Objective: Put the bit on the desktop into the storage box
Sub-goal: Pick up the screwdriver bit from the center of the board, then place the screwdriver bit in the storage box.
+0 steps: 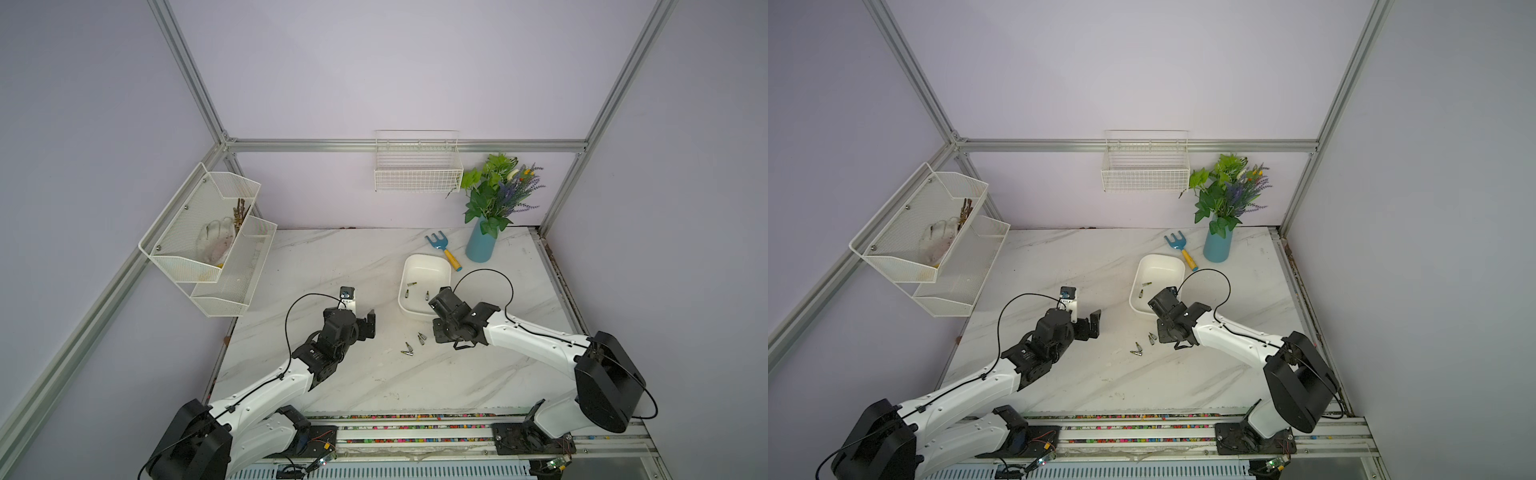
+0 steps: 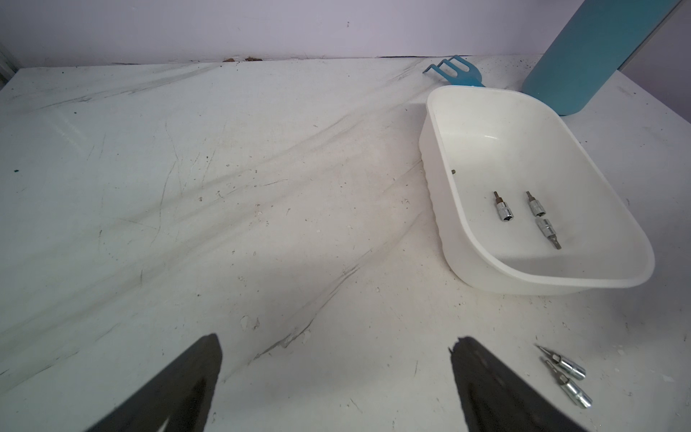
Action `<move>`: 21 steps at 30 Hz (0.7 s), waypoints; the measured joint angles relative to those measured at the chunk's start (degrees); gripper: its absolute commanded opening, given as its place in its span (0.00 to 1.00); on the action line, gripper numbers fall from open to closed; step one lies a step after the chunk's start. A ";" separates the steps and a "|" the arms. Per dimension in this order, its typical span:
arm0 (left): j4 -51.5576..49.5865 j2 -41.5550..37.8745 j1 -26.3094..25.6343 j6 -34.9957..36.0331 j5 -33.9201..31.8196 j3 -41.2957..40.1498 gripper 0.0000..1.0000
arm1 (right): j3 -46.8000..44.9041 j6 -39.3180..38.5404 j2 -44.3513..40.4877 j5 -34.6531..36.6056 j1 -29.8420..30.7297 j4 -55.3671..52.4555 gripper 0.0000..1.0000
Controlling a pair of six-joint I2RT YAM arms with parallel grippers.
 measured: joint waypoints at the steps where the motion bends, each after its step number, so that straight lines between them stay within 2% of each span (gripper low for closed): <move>1: 0.00 0.00 0.00 -0.02 0.00 0.00 1.00 | 0.83 -0.02 -0.61 0.57 -0.15 0.02 0.13; 10: 0.00 0.00 0.00 -0.02 0.04 0.02 1.00 | 7.04 -1.95 1.16 1.29 -6.25 7.02 0.13; 21: 0.02 0.00 0.00 -0.02 0.22 0.00 1.00 | 19.17 -4.57 20.46 -0.07 -9.51 14.01 0.15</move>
